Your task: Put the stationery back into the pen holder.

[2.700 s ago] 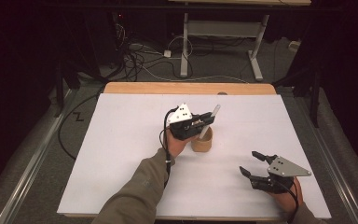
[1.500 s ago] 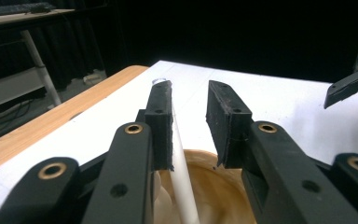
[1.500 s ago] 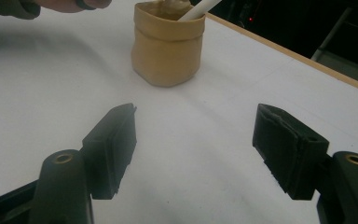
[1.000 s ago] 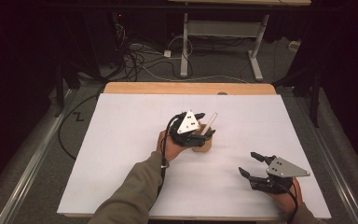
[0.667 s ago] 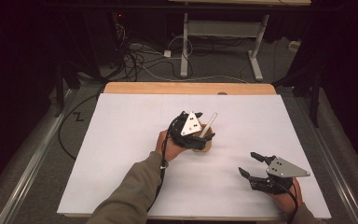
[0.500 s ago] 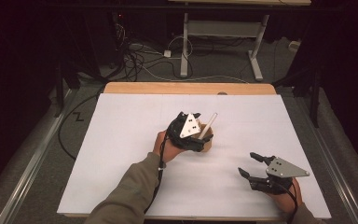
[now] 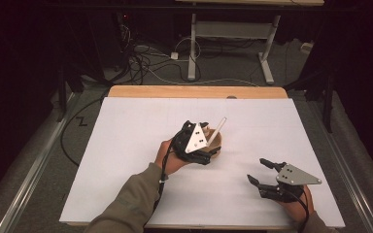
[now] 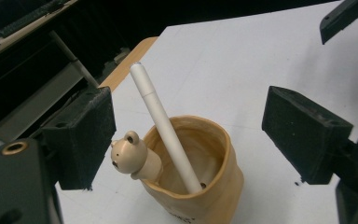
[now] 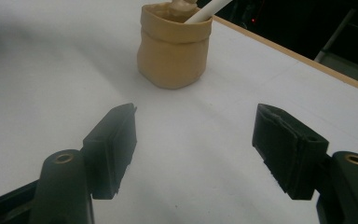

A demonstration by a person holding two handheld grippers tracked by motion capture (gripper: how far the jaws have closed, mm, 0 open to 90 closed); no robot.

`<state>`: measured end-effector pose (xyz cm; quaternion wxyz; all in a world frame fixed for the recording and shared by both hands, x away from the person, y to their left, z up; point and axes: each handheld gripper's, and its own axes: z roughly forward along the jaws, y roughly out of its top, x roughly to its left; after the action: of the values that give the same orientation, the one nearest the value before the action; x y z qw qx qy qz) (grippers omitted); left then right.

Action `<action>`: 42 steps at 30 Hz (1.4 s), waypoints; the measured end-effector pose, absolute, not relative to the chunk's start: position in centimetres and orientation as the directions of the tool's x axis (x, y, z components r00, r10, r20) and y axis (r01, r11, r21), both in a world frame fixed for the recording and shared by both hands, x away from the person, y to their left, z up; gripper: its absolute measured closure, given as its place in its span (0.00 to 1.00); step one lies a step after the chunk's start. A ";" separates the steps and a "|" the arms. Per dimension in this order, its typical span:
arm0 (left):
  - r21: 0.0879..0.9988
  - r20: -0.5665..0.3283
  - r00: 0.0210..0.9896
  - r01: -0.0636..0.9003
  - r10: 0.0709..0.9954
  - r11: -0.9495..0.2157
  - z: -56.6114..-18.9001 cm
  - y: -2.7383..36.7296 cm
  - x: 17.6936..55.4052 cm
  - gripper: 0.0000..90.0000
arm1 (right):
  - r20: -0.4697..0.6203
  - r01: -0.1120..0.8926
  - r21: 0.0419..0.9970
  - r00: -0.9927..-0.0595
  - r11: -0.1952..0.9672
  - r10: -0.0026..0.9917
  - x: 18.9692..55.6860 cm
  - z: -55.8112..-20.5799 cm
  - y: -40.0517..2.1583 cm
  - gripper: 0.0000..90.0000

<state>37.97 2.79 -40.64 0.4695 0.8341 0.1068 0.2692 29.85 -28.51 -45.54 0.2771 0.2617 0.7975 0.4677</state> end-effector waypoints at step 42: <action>0.812 0.433 0.796 -0.141 0.424 -0.566 -40.7 6.3 33.3 0.18 | -0.207 0.147 0.893 -0.704 0.425 0.680 29.4 -45.3 -28.0 0.31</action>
<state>33.34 6.30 -40.66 0.4579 0.8295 0.0852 0.3081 29.43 -27.99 -45.32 0.2838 0.2599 0.7948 0.4692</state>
